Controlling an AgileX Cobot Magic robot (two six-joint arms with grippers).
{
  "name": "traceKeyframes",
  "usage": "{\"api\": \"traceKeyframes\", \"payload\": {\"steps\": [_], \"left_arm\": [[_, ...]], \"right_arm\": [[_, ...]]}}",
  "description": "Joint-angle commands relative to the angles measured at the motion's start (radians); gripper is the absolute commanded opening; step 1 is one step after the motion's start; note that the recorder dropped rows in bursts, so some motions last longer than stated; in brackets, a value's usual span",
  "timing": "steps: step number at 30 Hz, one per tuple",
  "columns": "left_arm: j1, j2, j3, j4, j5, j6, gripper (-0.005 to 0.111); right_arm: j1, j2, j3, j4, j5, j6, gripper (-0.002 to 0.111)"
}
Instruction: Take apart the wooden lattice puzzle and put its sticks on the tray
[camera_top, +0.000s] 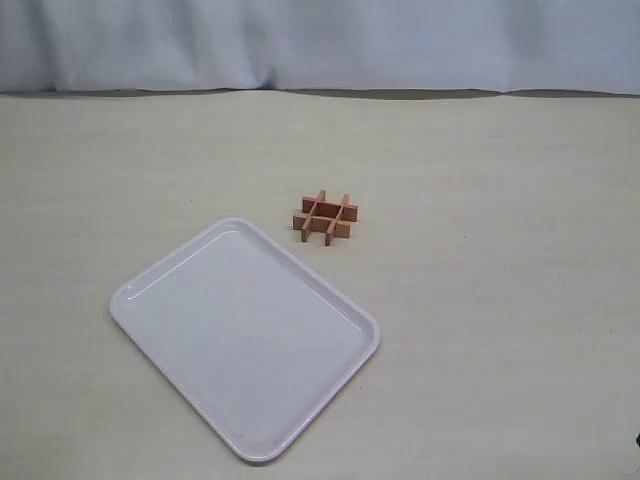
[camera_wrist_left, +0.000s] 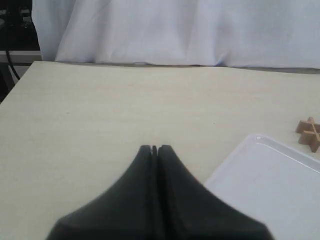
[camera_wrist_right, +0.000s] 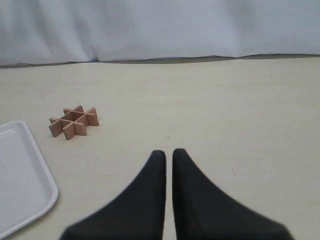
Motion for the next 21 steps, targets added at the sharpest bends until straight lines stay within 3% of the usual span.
{"api": "traceKeyframes", "payload": {"steps": [1, 7, 14, 21], "left_arm": [[-0.008, -0.001, 0.004, 0.001, -0.008, -0.004, 0.0], [-0.008, -0.001, 0.004, 0.001, -0.008, -0.004, 0.0], [-0.008, -0.001, 0.004, 0.001, -0.008, -0.004, 0.0], [-0.008, -0.001, 0.004, -0.001, -0.011, -0.004, 0.0]], "right_arm": [[0.002, -0.004, 0.002, -0.001, -0.008, -0.001, 0.005], [0.002, -0.004, 0.002, -0.001, -0.08, -0.004, 0.005], [0.002, -0.004, 0.002, -0.001, -0.494, -0.004, 0.005], [0.002, -0.004, 0.002, -0.001, -0.691, 0.001, 0.005]]}}
